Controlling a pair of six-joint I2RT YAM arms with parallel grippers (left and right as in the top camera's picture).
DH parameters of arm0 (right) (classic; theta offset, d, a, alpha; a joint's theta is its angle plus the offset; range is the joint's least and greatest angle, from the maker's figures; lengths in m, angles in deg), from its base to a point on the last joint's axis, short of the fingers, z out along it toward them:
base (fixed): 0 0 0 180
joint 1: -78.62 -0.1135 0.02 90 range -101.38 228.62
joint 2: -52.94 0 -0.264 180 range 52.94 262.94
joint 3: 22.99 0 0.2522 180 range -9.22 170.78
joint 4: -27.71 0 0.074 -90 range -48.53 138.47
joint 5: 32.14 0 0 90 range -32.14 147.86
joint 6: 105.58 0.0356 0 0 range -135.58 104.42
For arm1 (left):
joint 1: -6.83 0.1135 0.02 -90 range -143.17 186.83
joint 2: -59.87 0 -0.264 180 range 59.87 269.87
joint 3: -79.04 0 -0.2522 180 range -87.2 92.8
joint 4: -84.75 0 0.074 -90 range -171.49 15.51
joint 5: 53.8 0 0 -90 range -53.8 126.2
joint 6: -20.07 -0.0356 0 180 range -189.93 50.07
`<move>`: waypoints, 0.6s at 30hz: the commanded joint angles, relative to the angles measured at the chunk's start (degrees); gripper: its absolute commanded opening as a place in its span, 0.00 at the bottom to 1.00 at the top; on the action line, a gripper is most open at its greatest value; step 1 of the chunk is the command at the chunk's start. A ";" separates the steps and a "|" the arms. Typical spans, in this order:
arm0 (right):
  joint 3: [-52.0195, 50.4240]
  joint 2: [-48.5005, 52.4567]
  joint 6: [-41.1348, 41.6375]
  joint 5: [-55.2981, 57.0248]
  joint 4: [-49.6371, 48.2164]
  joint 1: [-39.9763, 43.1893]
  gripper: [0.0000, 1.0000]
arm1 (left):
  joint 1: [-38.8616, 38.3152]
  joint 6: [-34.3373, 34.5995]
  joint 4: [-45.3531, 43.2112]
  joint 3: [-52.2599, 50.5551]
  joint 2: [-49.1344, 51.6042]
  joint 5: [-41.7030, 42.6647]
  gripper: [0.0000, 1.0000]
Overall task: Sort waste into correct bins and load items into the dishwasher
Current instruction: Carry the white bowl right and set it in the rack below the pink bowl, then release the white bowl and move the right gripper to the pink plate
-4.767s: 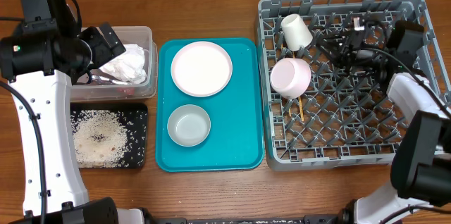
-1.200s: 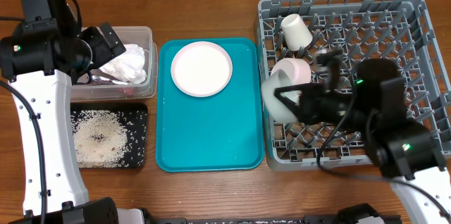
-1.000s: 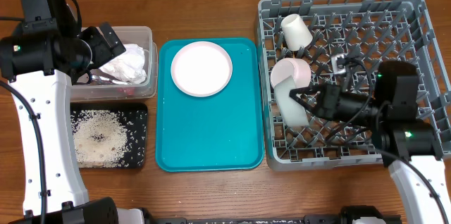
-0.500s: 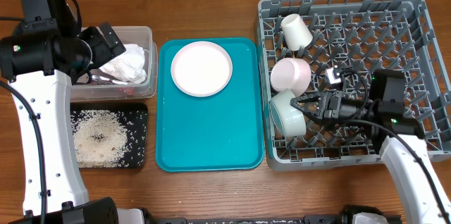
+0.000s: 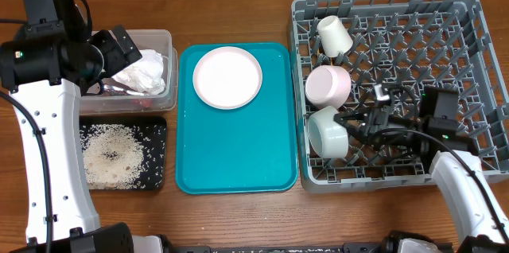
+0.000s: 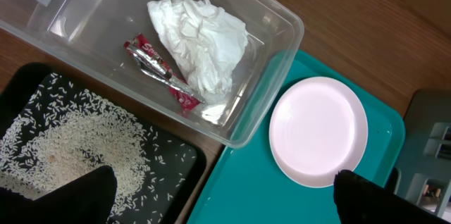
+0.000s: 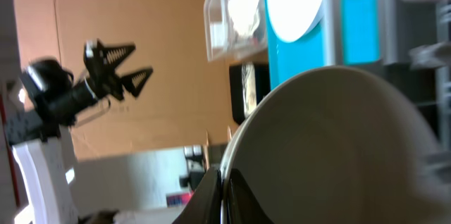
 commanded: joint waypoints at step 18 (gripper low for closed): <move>-0.35 0.33 -3.37 9.20 -1.03 7.69 0.40 | -0.02 -0.72 -0.02 0.92 0.00 -0.37 1.00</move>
